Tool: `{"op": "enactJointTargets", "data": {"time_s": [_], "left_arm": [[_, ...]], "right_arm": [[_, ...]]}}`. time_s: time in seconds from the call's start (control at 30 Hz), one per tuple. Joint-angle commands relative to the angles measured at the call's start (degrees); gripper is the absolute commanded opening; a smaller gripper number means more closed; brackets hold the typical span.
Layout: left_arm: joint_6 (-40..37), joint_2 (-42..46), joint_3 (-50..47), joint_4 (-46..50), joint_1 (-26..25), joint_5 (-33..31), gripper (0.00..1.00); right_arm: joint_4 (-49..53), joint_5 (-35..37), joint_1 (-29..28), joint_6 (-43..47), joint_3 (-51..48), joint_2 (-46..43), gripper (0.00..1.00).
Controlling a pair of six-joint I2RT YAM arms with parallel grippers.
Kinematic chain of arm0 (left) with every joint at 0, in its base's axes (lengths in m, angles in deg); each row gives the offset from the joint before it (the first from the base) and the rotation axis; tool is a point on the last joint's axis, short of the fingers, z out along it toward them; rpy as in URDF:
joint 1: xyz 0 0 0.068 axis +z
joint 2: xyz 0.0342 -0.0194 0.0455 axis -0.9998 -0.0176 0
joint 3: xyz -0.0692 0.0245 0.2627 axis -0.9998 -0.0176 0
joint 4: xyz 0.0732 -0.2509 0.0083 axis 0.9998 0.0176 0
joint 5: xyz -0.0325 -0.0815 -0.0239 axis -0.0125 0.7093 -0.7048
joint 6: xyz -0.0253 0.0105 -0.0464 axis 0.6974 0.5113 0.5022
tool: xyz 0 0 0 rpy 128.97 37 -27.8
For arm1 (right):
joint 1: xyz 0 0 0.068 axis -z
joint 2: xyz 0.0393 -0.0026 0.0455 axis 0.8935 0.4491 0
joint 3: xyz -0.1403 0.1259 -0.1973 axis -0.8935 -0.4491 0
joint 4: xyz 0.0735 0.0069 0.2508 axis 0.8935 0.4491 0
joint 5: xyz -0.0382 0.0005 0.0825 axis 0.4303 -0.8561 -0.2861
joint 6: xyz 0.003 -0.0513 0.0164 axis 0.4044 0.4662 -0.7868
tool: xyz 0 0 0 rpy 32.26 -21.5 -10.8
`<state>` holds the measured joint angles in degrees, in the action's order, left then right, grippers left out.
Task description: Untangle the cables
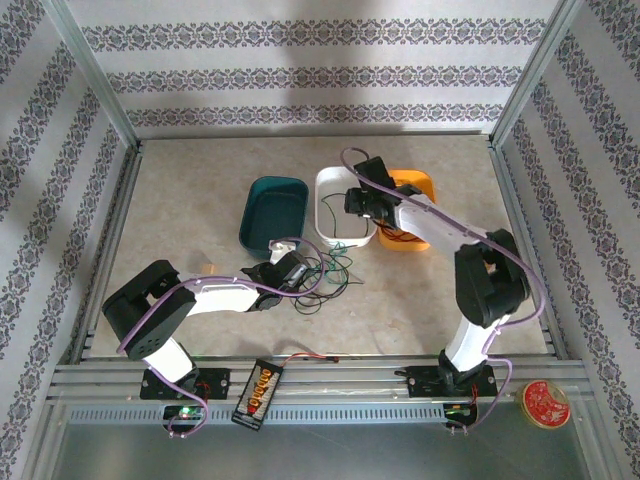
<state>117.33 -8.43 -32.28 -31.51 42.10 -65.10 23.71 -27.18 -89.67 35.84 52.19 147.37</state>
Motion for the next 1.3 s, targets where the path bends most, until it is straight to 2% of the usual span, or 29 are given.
{"op": "enactJointTargets", "data": {"time_s": [0.0,0.17,0.3,0.43,0.53,0.77,0.97,1.27], "left_arm": [[0.4,1.4,-0.7,-1.3,-1.0,-1.3,0.0],[-0.3,1.2,-0.6,-2.1,-1.2,-0.5,0.0],[-0.7,1.3,-0.6,-2.2,-1.3,-0.3,0.0],[-0.6,0.8,-0.4,-2.1,-1.4,-0.4,0.0],[-0.6,0.5,0.0,-1.8,-1.4,-0.5,0.0],[-0.3,0.8,-0.1,-1.6,-1.4,-1.0,0.0],[-0.3,0.2,0.5,-1.5,-1.3,-0.8,0.0],[-0.3,0.5,0.4,-1.1,-1.5,-1.2,0.0]], "right_arm": [[-1.1,1.2,-1.8,-0.5,-1.8,-3.6,0.53],[-1.8,-3.5,-6.1,-0.6,-10.0,-10.2,0.53],[-2.2,-9.5,-11.8,2.2,-18.4,-14.3,0.53],[-1.1,-9.4,-15.3,2.8,-24.0,-15.9,0.5],[-0.2,-8.0,-15.3,3.4,-25.3,-16.2,0.47],[1.4,-12.1,-15.1,6.1,-27.1,-15.4,0.46],[0.9,-9.9,-14.7,5.7,-28.1,-14.0,0.45],[-2.0,-12.8,-10.4,3.8,-28.9,-13.7,0.34]]}}
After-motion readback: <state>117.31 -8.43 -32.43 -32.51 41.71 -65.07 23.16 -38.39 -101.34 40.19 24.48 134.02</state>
